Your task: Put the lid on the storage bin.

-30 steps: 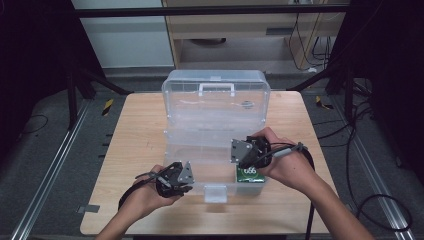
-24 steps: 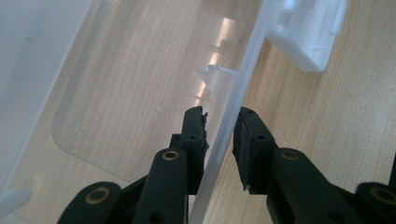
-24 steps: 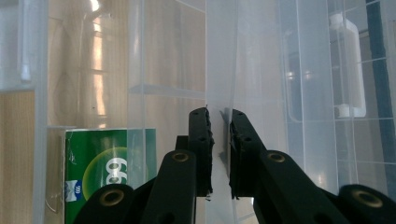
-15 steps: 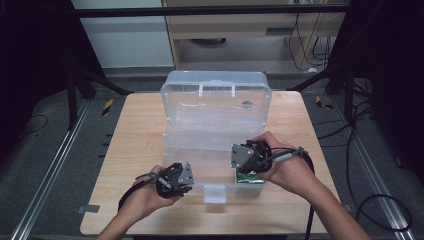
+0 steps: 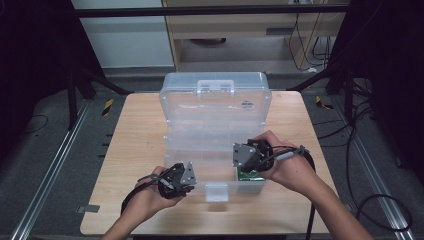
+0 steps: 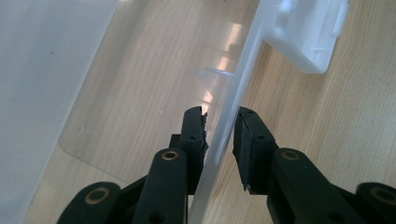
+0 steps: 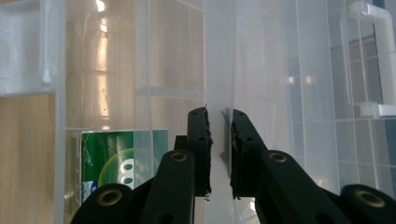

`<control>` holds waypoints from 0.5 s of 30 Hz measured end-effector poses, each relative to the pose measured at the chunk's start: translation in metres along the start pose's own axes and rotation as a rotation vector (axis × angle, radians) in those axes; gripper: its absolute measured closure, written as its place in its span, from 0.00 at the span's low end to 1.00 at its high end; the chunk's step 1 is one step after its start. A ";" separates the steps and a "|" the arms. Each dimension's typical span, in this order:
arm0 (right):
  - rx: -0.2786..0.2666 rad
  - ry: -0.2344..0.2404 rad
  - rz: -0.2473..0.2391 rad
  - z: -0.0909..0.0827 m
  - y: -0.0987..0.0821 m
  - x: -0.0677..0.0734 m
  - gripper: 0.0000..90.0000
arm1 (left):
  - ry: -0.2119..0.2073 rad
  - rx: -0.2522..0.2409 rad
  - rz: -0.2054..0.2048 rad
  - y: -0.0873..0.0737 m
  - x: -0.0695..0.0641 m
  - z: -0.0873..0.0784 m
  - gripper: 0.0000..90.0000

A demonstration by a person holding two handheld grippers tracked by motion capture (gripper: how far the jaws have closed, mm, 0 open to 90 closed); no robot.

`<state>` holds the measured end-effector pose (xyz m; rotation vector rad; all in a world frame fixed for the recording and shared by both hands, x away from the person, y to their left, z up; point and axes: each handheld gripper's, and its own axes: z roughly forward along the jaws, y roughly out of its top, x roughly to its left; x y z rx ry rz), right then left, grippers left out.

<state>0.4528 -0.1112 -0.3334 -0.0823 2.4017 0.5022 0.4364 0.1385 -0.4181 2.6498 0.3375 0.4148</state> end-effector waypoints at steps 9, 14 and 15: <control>-0.010 0.015 0.001 -0.001 -0.003 0.005 0.90 | -0.016 -0.003 0.010 -0.001 0.003 0.000 0.83; -0.006 0.018 -0.003 -0.002 -0.004 0.007 0.90 | -0.011 -0.001 -0.013 -0.001 0.001 0.000 0.81; -0.004 0.018 0.000 -0.002 -0.003 0.007 0.90 | 0.003 -0.004 0.003 -0.001 0.001 0.000 0.81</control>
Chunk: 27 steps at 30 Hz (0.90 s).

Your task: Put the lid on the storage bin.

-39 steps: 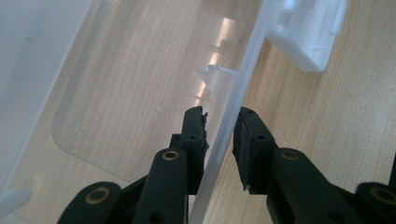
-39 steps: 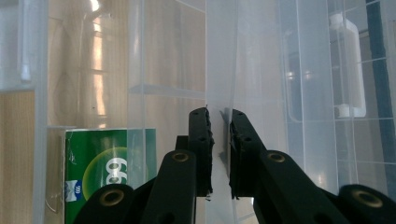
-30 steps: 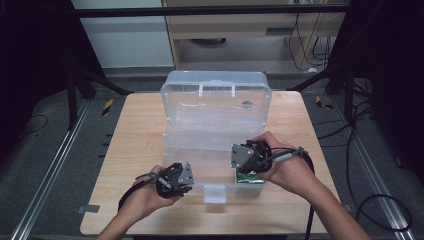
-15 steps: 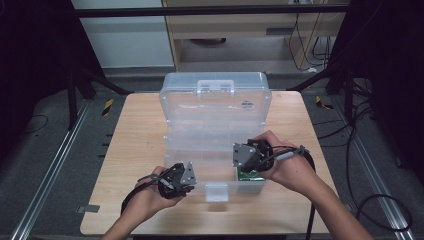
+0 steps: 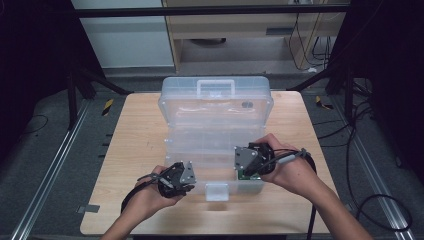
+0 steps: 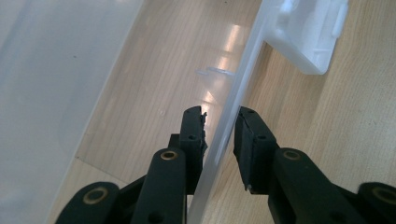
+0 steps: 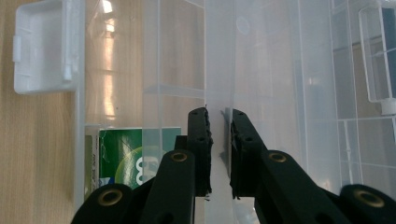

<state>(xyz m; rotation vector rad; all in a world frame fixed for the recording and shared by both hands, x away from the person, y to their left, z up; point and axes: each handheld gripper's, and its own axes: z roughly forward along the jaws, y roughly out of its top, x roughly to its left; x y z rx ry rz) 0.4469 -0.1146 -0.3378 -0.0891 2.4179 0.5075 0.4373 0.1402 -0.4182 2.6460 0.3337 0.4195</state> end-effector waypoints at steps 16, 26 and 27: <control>-0.003 0.000 0.002 0.000 -0.001 0.000 0.89 | -0.039 -0.257 -0.152 -0.015 0.001 -0.070 0.63; -0.007 -0.002 0.006 -0.001 -0.002 0.001 0.89 | 0.012 -0.350 -0.338 -0.033 0.051 -0.107 0.90; -0.007 -0.002 0.006 -0.001 -0.002 0.000 0.89 | 0.019 -0.350 -0.349 -0.033 0.053 -0.108 0.91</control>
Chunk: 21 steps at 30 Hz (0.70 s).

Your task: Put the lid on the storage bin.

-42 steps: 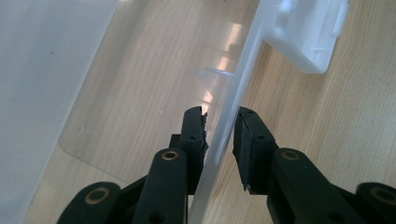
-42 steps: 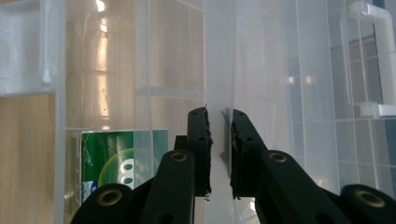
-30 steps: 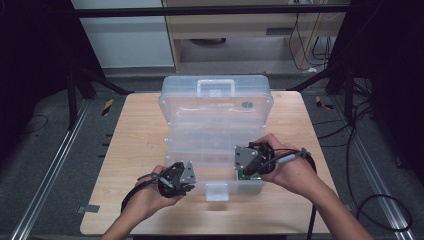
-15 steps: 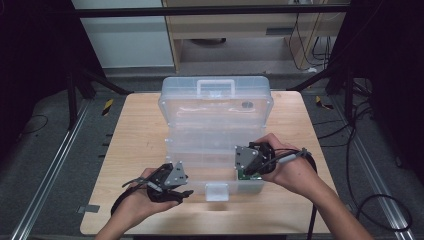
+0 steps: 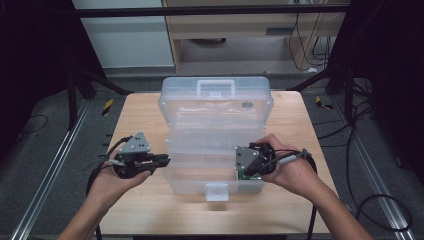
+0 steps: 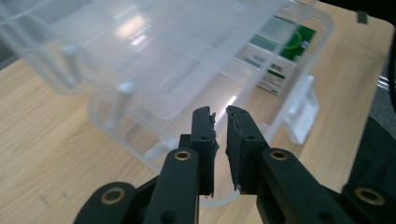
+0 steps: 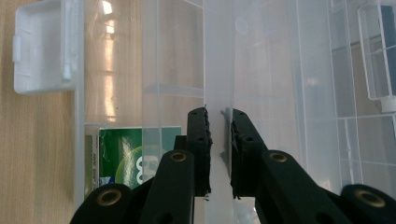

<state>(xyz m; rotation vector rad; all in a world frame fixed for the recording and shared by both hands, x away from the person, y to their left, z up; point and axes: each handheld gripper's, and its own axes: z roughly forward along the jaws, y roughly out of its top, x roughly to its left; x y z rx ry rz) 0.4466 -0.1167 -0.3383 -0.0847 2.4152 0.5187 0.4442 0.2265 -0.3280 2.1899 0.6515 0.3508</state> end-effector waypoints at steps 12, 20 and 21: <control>-0.007 0.002 0.000 0.000 -0.001 0.002 0.89 | 0.030 -0.072 -0.086 0.017 0.022 -0.002 0.93; -0.014 0.007 0.003 0.000 -0.002 0.004 0.89 | 0.056 -0.105 -0.147 0.023 0.036 -0.001 0.95; -0.014 0.006 0.001 0.000 -0.002 0.004 0.89 | 0.057 -0.108 -0.153 0.023 0.038 -0.002 0.95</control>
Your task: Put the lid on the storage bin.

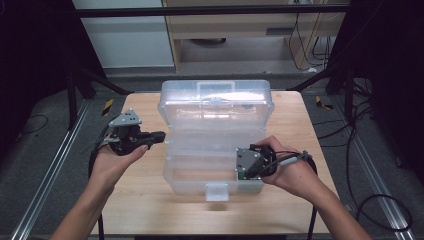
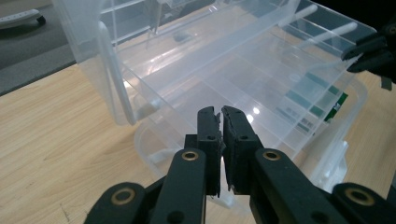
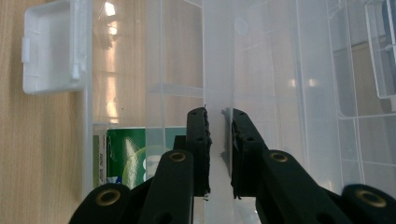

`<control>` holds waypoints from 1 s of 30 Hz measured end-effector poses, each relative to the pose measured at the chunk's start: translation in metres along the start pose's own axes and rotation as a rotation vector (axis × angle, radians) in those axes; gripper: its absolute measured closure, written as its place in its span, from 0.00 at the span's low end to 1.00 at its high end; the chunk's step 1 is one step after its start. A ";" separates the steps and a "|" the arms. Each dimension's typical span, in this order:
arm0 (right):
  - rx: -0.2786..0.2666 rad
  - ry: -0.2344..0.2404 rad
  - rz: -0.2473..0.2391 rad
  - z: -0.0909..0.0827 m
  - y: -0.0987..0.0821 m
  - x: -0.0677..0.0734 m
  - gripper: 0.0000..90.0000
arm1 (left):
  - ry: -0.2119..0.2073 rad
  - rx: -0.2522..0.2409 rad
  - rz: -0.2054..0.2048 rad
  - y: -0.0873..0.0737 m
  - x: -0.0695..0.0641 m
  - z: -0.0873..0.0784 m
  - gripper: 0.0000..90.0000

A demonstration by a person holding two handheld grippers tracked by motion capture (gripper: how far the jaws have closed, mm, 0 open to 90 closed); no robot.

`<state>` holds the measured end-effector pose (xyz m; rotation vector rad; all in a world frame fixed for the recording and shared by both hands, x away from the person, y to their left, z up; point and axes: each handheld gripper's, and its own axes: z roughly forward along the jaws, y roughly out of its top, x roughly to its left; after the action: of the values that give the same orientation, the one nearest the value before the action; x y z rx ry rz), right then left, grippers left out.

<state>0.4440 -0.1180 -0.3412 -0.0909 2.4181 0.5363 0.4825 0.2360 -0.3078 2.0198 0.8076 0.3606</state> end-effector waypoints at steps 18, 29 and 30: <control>-0.001 0.006 -0.002 0.000 0.000 0.003 0.89 | -0.009 -0.023 -0.058 0.011 0.011 -0.001 1.00; 0.013 0.004 -0.009 0.000 0.001 0.007 0.89 | -0.013 -0.045 -0.084 0.011 0.012 -0.003 1.00; 0.012 0.006 -0.011 0.000 0.001 0.008 0.89 | -0.013 -0.043 -0.081 0.012 0.012 -0.003 1.00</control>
<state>0.4380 -0.1169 -0.3457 -0.1001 2.4252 0.5169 0.4944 0.2416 -0.2972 1.9408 0.8639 0.3155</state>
